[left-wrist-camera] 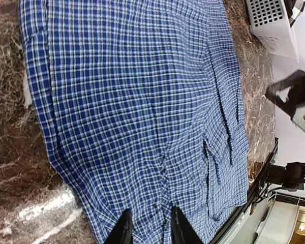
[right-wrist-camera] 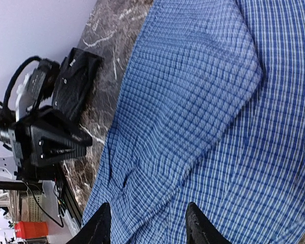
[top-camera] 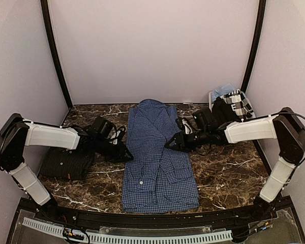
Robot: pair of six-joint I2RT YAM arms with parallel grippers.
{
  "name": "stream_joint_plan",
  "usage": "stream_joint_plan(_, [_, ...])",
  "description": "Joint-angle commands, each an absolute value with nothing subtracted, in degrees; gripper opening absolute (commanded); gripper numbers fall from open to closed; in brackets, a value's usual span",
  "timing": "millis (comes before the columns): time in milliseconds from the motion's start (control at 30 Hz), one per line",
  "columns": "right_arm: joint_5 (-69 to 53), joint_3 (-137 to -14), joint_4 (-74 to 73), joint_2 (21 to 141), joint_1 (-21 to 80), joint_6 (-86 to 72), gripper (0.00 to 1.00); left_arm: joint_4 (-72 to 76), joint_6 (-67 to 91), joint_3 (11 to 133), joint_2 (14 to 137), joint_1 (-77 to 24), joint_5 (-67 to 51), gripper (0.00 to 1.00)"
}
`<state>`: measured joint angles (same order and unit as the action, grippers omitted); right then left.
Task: Fold and stack the long sleeve shirts
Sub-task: Fold the 1/3-folded shirt at the center of the board.
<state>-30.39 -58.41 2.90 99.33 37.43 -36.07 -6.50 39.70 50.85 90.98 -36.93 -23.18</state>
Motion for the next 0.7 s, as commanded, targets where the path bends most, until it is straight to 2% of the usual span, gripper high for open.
stream_joint_plan(0, [-27.41,-49.95,2.08,91.49,39.84,-36.29,0.47,2.4,43.55,46.08,94.73,-36.83,-26.05,0.25])
stream_joint_plan(333, [-26.65,-34.62,0.42,78.3,46.06,-40.71,0.47,2.78,45.81,40.66,94.98,-36.36,-23.12,0.24])
stream_joint_plan(667, [-28.23,-22.85,-1.6,68.6,49.91,-45.66,0.48,-6.33,43.51,41.39,86.21,-36.66,-25.88,0.27])
